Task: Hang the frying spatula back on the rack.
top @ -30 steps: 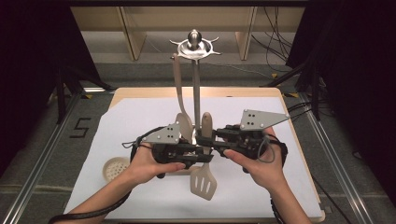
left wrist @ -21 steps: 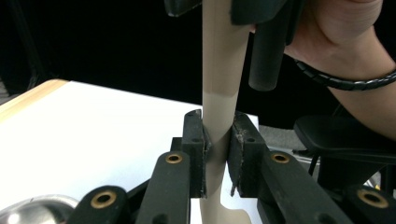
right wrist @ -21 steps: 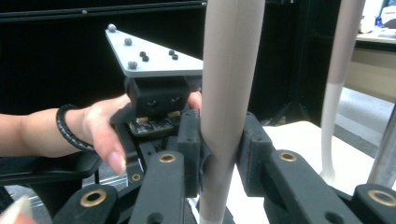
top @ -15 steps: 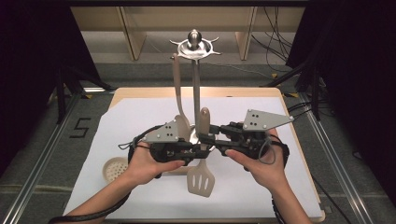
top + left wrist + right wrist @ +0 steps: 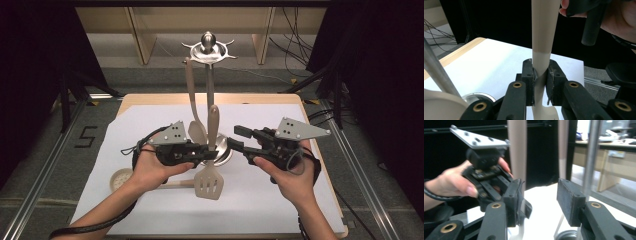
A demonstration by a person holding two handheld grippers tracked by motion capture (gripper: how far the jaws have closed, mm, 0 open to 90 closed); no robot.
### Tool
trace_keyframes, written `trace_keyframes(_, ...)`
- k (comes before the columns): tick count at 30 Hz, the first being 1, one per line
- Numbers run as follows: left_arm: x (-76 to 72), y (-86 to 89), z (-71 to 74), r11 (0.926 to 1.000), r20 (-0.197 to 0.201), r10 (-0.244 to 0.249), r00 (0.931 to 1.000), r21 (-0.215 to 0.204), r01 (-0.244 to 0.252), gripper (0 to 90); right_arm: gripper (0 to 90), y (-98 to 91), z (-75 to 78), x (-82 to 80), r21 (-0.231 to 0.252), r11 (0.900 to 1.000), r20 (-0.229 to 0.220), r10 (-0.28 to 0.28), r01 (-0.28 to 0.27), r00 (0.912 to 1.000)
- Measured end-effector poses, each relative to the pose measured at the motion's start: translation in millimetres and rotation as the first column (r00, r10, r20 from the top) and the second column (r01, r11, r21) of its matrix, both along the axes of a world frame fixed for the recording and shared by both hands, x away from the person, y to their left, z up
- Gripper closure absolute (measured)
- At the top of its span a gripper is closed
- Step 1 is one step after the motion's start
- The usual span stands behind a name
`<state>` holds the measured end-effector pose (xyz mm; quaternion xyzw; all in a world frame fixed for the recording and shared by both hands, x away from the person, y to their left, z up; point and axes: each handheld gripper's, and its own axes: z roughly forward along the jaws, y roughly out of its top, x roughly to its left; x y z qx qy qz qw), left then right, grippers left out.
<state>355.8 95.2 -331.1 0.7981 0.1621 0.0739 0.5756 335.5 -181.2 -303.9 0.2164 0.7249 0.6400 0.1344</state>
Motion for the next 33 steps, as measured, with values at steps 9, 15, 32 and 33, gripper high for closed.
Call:
trace_keyframes(9, 6.6, -0.6, 7.1, 0.9999, 0.008, 0.015, 0.9999, -0.001, -0.015, 78.1, 56.9, -11.5, -9.3, 1.8, -0.049, 0.9912, -0.025, -0.124, 0.123, 0.9920)
trace_keyframes(15, 10.5, 1.7, 10.8, 0.9994, 0.011, 0.034, 0.9994, -0.008, -0.034, 78.2, 56.9, -18.6, -15.7, 1.7, -0.074, 0.9782, -0.044, -0.198, 0.194, 0.9793)
trace_keyframes(32, 16.6, 2.6, 19.2, 0.9974, 0.012, 0.072, 0.9973, -0.003, -0.072, 78.1, 57.0, -23.8, -34.7, 2.4, -0.154, 0.9407, -0.064, -0.315, 0.302, 0.9471)
trace_keyframes(33, 17.0, 2.4, 20.1, 0.9971, 0.010, 0.077, 0.9970, -0.004, -0.077, 78.1, 57.0, -23.9, -35.0, 2.4, -0.153, 0.9429, -0.070, -0.309, 0.296, 0.9484)
